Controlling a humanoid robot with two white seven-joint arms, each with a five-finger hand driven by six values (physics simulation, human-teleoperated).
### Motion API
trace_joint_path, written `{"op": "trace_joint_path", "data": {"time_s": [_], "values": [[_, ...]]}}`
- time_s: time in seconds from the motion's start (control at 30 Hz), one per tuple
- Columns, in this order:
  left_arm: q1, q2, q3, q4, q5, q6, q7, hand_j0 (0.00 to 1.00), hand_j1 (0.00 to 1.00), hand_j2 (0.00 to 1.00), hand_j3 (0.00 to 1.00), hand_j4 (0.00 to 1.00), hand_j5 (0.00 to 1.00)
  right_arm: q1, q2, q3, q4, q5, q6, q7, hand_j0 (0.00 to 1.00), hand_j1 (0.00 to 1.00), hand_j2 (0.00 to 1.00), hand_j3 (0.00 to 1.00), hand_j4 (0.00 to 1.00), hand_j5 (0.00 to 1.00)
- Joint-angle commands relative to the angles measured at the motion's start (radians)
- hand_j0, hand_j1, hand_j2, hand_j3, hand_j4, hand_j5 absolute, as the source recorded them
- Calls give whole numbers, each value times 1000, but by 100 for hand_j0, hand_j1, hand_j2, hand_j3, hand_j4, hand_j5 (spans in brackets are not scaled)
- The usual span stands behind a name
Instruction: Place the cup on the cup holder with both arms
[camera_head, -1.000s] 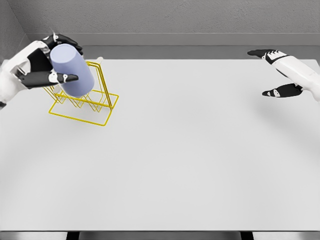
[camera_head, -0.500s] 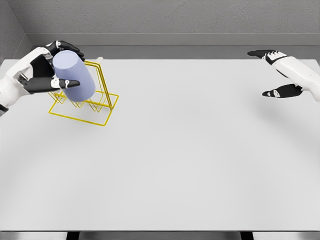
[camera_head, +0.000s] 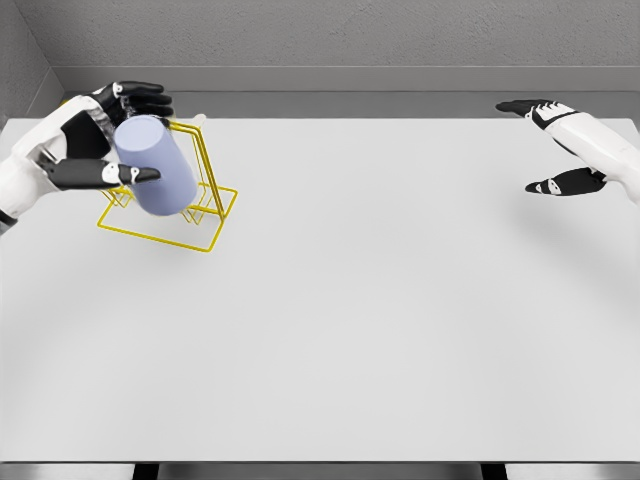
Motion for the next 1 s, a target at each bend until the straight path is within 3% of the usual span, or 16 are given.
{"op": "trace_joint_path", "data": {"time_s": [0.0,0.37,0.53,0.73,0.97], "values": [[0,5,0,-1,8,-1,0,100,100,100,100,100,100,0,-1,-1,2,-6,0,-1,100,100,100,100,100,100],[3,14,7,-23,17,-2,0,100,100,100,100,100,100,0,-1,-1,2,-6,0,-1,100,100,100,100,100,100],[15,65,10,-98,23,-10,0,100,100,100,100,100,100,0,-1,-1,2,-6,0,-1,100,100,100,100,100,100],[104,127,-3,-145,43,-238,0,100,100,100,100,100,100,0,-1,-1,2,-6,0,-1,100,100,100,100,100,100],[120,152,-130,-147,40,-330,0,100,100,100,100,100,100,0,-1,-1,2,-6,0,-1,100,100,100,100,100,100]]}}
